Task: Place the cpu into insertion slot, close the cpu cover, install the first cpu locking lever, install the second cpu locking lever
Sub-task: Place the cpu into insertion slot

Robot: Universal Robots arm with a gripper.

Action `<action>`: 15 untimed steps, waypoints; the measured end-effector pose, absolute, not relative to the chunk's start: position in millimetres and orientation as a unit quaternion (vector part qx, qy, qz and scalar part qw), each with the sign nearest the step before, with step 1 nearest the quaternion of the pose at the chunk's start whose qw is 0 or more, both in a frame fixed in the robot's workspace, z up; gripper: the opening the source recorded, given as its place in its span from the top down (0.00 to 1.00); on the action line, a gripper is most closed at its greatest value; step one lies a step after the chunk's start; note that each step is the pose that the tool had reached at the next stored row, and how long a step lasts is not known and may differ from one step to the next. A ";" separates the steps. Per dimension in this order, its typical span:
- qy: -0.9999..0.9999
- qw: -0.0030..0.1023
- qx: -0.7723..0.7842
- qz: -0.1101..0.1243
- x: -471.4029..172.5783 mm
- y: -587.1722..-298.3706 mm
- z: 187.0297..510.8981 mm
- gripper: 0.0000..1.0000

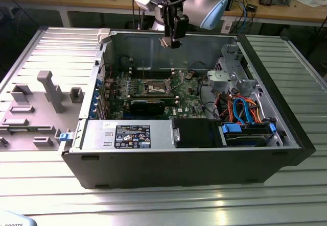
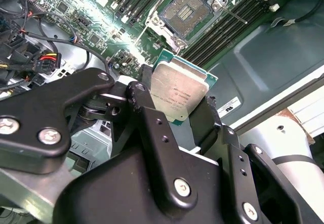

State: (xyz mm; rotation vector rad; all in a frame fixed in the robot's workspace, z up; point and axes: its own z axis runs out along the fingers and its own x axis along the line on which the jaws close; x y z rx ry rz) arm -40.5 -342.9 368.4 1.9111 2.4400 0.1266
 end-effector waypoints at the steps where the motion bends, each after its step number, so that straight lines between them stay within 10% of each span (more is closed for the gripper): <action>1: 0.786 0.020 0.617 0.041 -40.5 -342.9 368.4 0.46; 15: 0.761 0.021 0.647 0.040 -40.5 -342.9 368.2 0.46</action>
